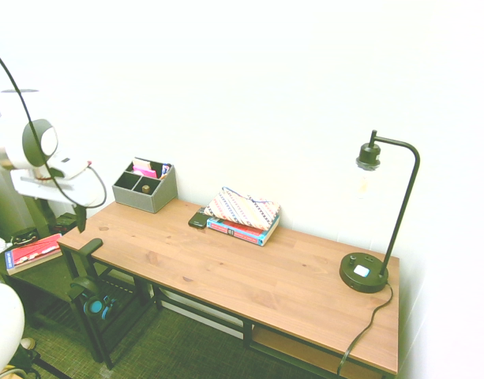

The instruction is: Hang the headphone

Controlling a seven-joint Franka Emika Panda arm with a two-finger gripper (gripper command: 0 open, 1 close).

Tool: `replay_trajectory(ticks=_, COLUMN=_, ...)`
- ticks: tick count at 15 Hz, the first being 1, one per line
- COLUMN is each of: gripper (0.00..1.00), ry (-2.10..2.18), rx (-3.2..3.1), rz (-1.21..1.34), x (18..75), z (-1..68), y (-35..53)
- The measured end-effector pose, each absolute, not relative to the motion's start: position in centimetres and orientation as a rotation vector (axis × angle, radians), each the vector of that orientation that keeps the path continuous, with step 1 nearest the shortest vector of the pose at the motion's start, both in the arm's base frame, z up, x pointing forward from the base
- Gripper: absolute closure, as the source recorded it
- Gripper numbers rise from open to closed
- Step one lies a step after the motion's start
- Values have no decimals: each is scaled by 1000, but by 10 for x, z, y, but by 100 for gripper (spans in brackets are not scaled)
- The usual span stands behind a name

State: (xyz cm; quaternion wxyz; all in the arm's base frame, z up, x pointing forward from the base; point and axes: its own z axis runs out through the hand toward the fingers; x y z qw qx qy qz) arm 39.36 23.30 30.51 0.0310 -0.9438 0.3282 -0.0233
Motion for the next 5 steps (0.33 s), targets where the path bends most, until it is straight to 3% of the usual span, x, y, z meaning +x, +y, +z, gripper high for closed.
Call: replay_trajectory(ticks=5, gripper=0, ry=1112, rx=-2863, rz=-117, x=412, z=385, y=91)
